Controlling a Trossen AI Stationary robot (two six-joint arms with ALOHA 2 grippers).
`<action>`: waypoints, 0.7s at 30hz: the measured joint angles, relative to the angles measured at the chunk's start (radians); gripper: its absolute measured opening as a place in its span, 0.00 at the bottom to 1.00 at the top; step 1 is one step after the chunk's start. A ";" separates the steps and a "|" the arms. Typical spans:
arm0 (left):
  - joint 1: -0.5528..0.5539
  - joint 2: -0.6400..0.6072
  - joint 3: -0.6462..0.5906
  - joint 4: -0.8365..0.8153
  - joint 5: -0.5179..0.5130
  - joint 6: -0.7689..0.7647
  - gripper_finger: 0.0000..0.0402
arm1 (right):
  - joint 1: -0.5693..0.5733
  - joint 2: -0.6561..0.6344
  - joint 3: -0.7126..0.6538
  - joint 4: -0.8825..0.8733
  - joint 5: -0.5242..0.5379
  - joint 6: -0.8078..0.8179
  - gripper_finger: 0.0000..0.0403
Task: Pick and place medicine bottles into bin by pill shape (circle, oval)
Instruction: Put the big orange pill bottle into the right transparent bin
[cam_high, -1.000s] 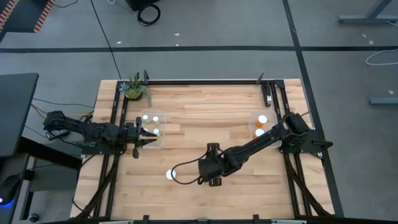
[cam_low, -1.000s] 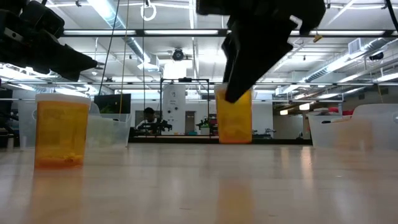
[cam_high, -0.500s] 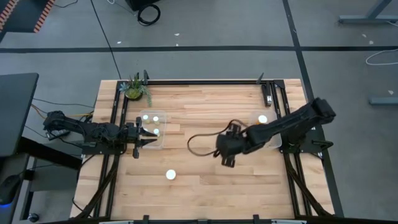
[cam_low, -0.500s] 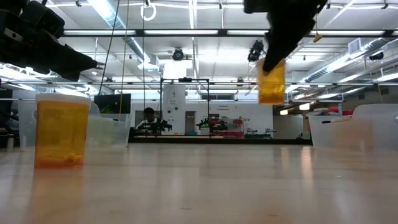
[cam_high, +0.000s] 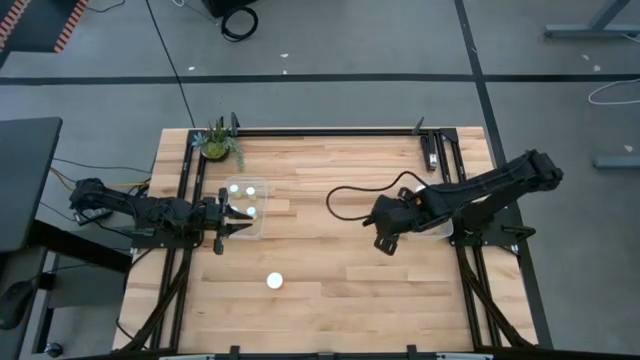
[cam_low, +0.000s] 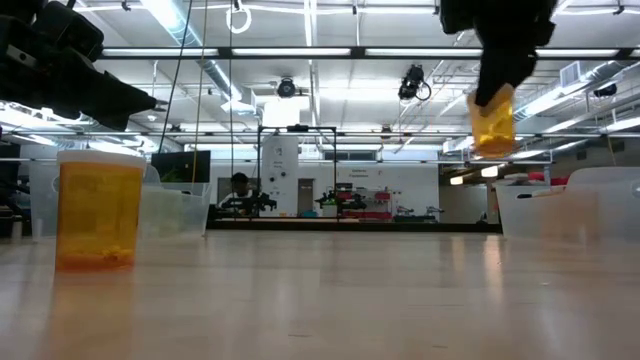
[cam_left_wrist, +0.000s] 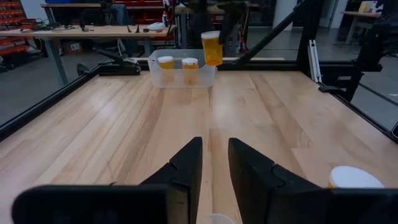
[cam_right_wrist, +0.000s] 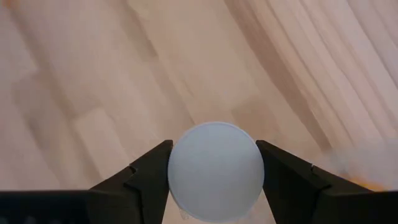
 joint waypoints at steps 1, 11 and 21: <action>0.000 0.000 0.000 0.000 0.000 0.000 0.21 | -0.003 -0.005 -0.007 -0.026 0.000 0.025 0.56; 0.000 0.000 0.000 0.000 0.000 0.000 0.23 | -0.051 -0.070 -0.045 -0.232 -0.047 0.216 0.56; 0.000 0.000 0.000 0.000 0.000 0.000 0.21 | -0.060 -0.122 -0.045 -0.429 -0.071 0.376 0.56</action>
